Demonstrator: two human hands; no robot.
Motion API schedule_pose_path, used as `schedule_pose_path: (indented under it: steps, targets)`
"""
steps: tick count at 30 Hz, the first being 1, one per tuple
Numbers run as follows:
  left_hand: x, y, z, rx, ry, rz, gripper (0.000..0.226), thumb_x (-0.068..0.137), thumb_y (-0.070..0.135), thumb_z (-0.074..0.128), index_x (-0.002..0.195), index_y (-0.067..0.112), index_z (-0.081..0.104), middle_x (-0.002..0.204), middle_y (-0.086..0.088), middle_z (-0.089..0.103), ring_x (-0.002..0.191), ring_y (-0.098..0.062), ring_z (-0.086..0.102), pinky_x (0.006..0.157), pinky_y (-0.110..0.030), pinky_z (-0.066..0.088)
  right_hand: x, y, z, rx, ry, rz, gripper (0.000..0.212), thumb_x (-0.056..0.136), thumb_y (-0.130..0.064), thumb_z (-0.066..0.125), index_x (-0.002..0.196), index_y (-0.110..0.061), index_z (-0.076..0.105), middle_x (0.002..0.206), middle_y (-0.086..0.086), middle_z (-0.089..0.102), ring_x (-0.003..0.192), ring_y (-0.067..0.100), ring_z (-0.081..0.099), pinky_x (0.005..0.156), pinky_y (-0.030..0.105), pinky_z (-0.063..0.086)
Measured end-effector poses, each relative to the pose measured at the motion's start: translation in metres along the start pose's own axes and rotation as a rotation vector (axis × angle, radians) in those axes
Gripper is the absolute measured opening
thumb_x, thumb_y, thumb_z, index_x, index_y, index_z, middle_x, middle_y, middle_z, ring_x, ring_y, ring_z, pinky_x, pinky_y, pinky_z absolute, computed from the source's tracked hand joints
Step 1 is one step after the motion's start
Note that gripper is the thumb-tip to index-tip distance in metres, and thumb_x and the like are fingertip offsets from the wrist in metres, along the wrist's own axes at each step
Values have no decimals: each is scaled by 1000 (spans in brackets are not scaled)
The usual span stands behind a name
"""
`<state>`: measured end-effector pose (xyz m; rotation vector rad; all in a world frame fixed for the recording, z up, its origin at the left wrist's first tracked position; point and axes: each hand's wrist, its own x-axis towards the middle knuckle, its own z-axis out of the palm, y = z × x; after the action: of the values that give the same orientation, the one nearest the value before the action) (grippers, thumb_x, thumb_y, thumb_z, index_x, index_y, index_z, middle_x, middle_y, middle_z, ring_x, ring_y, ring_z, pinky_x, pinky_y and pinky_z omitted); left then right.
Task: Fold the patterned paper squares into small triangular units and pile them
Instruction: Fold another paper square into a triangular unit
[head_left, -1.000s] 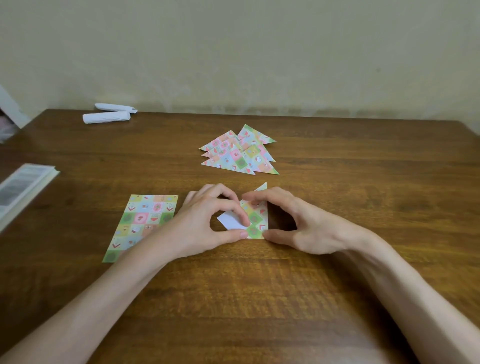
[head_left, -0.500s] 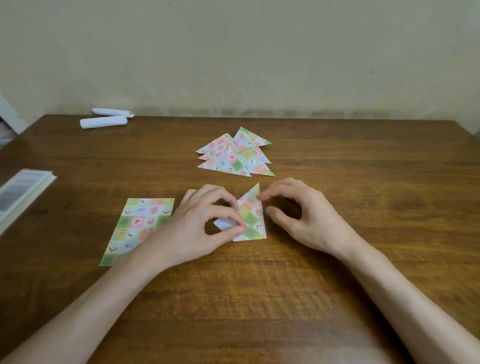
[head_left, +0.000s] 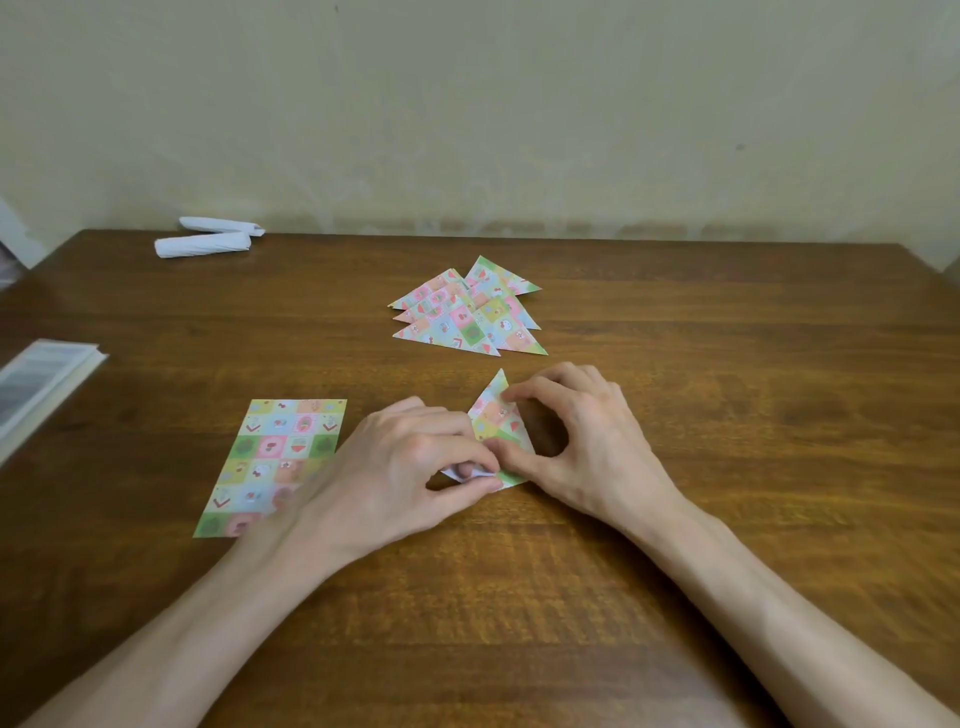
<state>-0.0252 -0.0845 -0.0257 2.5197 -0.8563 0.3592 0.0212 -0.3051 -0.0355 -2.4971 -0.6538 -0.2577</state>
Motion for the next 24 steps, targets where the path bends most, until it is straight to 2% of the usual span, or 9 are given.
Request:
schedule_pose_path:
  steps: [3, 6, 8, 12, 18, 21, 24]
  targets:
    - [1, 1, 1, 10, 8, 1, 17, 95, 45, 68, 94, 31, 77, 89, 18, 63, 85, -3, 58, 77, -30, 46, 0, 1, 0, 14, 21, -12, 44, 83, -61, 58, 117, -35, 70, 110, -16, 60, 111, 9, 53, 97, 37, 43]
    - [0, 0, 1, 6, 26, 8, 11, 94, 40, 74, 94, 30, 79, 97, 18, 65, 97, -5, 60, 82, -31, 48, 0, 1, 2, -9, 14, -1, 53, 82, -68, 58, 121, -35, 68, 113, -16, 60, 115, 9, 51, 94, 32, 39]
    - [-1, 1, 1, 3, 20, 7, 13, 94, 41, 74, 97, 30, 80, 100, 17, 67, 97, -6, 62, 80, -32, 52, -1, 0, 4, -31, 1, 9, 58, 81, -71, 58, 125, -34, 66, 117, -15, 58, 118, 10, 47, 93, 30, 34]
    - [-2, 2, 0, -1, -7, 11, 18, 95, 45, 72, 100, 29, 81, 102, 19, 68, 94, -4, 62, 71, -33, 55, -1, 1, 3, 18, 0, 21, 42, 89, -54, 67, 127, -36, 64, 117, -15, 56, 120, 12, 47, 95, 35, 38]
    - [-1, 3, -1, -37, -58, 41, 23, 94, 44, 74, 104, 25, 81, 102, 17, 68, 97, -3, 61, 79, -30, 54, 1, 5, 3, 76, 29, 33, 27, 95, -39, 69, 123, -37, 67, 114, -18, 59, 115, 10, 50, 98, 38, 40]
    - [-3, 1, -1, -50, -60, 42, 23, 94, 45, 73, 105, 26, 81, 105, 16, 66, 101, -1, 59, 84, -25, 52, 1, 4, 1, 91, 28, 31, 38, 87, -61, 64, 119, -40, 68, 112, -19, 59, 116, 8, 49, 100, 36, 39]
    - [-2, 1, -2, -4, -53, 55, 25, 95, 48, 69, 107, 29, 81, 95, 15, 63, 89, -1, 53, 80, -20, 46, 0, 1, -1, 64, -30, 11, 60, 74, -78, 59, 123, -45, 67, 114, -20, 55, 120, 6, 44, 98, 31, 31]
